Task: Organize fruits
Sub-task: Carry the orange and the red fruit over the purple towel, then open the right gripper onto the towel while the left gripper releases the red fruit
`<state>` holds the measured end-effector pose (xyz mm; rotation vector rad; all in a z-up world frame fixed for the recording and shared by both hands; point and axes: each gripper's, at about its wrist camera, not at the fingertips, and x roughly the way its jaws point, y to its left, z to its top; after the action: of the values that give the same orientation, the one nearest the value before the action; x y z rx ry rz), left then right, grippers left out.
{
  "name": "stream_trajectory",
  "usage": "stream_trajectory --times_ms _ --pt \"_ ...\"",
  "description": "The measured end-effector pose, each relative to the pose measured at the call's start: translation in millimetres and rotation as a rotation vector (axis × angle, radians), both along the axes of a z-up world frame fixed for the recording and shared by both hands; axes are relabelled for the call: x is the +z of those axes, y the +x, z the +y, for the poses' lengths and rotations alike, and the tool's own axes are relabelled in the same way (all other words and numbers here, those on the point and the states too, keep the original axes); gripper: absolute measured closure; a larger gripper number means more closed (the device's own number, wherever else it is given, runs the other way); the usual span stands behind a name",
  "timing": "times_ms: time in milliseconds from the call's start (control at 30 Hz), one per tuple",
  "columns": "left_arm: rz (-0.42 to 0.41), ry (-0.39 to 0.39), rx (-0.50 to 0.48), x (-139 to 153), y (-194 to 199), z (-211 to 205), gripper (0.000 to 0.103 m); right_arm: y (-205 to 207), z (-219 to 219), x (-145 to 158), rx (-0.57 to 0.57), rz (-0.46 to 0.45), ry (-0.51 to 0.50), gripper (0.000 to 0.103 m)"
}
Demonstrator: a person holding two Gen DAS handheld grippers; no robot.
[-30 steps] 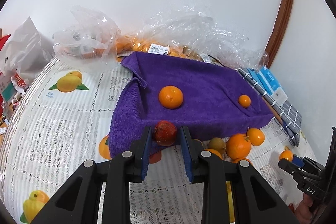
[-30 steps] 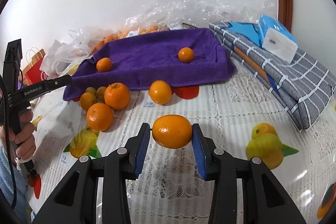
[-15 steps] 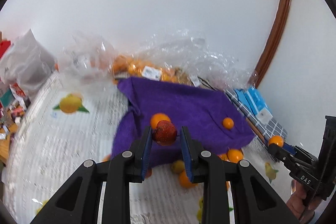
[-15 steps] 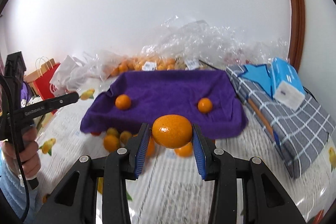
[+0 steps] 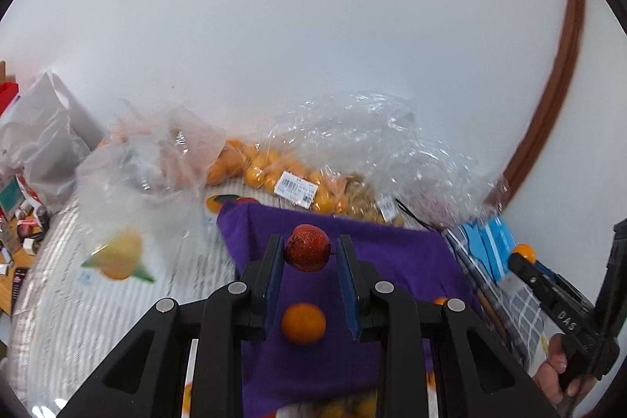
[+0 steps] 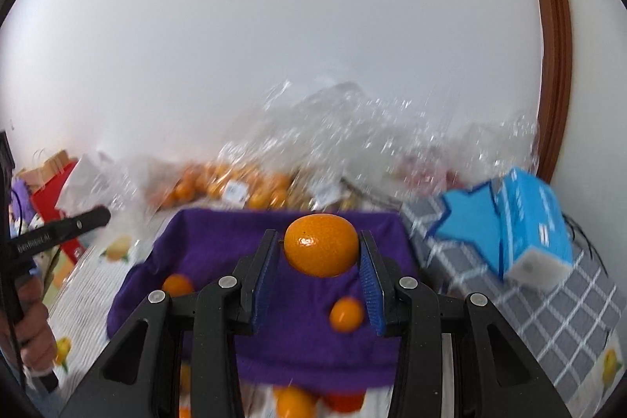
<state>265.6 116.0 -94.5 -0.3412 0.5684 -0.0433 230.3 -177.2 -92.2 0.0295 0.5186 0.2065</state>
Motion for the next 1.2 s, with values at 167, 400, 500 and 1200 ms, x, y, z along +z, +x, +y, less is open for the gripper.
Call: stream_trajectory --times_ms 167,400,500,1200 --pt "0.041 -0.059 0.009 -30.4 29.5 1.7 0.077 25.7 -12.7 -11.8 -0.025 0.007 0.030 0.063" --pt "0.092 -0.072 -0.005 -56.4 42.3 7.9 0.077 51.1 -22.3 -48.9 -0.040 0.107 0.050 0.063" --pt "0.096 -0.080 -0.011 -61.6 44.7 10.0 0.077 56.7 -24.6 -60.1 -0.040 0.129 0.072 0.063" --pt "0.153 -0.011 -0.017 -83.6 59.6 -3.8 0.077 84.4 -16.8 -104.0 -0.041 0.279 0.072 0.063"
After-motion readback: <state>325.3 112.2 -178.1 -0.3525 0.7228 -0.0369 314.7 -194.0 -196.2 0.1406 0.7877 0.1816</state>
